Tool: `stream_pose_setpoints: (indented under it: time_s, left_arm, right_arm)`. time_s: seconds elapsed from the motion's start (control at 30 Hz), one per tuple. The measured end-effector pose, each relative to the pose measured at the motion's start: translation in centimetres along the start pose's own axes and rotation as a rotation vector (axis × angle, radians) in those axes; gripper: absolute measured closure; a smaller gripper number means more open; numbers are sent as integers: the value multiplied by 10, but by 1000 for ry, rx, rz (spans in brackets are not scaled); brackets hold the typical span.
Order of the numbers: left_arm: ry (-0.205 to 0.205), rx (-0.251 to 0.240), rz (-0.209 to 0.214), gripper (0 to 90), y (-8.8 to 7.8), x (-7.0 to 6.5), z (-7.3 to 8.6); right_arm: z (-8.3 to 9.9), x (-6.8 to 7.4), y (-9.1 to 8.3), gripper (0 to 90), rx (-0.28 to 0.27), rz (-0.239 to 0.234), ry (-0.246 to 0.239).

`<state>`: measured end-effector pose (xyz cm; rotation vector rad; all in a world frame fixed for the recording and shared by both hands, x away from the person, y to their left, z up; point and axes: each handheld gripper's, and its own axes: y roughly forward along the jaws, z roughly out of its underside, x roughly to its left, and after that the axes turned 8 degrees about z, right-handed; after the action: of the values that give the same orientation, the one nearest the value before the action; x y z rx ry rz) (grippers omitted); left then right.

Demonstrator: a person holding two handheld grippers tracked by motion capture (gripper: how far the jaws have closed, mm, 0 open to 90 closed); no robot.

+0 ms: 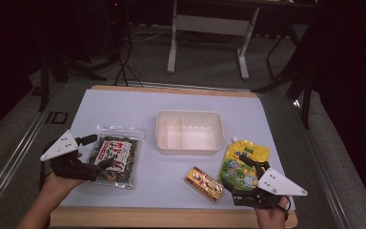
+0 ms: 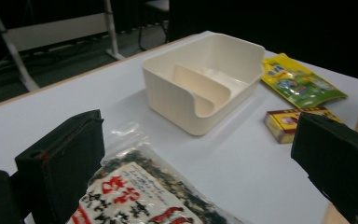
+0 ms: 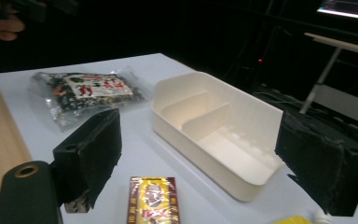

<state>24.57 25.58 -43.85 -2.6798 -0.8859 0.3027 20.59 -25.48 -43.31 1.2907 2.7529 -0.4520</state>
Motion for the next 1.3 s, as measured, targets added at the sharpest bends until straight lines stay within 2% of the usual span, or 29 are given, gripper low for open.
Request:
stream_pose_setpoints:
  time_s: [0.2, 0.27, 0.4, 0.47, 0.5, 0.57, 0.67, 0.7, 0.77, 0.8, 0.87, 0.93, 1.07, 1.13, 1.23, 1.3]
  left_arm:
    - [-13, 30, -26, 27, 2, 14, -2]
    - [-23, 32, -22, 27, 3, 16, -2]
    - [-51, 44, -47, 27, 7, 31, 1]
    - [-59, 46, -44, 27, 8, 34, 2]
    - [-72, 42, -57, 28, 9, 40, 3]
    - [-80, 48, -69, 36, 12, 47, 4]
    - [-89, 61, -74, 36, 16, 54, 4]
    - [-105, 66, -76, 36, 20, 62, 5]
    - [-121, 67, -87, 36, 24, 70, 6]
    - [-131, 69, -83, 47, 27, 74, 7]
    - [-142, 83, -89, 49, 31, 82, 10]
    - [-157, 101, -110, 64, 36, 90, 13]
    - [-178, 121, -140, 111, 41, 107, 20]
    - [-176, 133, -157, 141, 42, 114, 22]
    - [-194, 153, -177, 149, 45, 126, 28]
    - [-194, 153, -177, 155, 45, 126, 28]
  right_arm:
    - [-1, 0, 0, 128, 10, 24, -15]
    - [-1, 0, 1, 128, 14, 33, -15]
    - [-1, 0, 1, 114, 13, 29, -2]
    - [-1, 0, 1, 113, 14, 28, -4]
    - [-1, -1, 1, 112, 9, 27, 0]
    - [-1, -1, 1, 113, 5, 40, 2]
    - [-1, -2, 2, 113, 18, 30, 13]
    - [0, 0, 4, 111, 35, 28, 9]
    - [0, 2, 5, 101, 41, 0, 31]
    - [0, 2, 5, 101, 39, -10, 36]
    - [-1, 5, 5, 98, 26, 2, 34]
    - [-2, 5, 4, 95, 9, -22, 36]
    - [-1, 8, 4, 95, 5, -21, 26]
    - [-1, 9, 4, 95, 4, -30, 18]
    - [-1, 10, 4, 96, 7, -42, 21]
    - [-2, 10, 5, 96, 8, -43, 19]
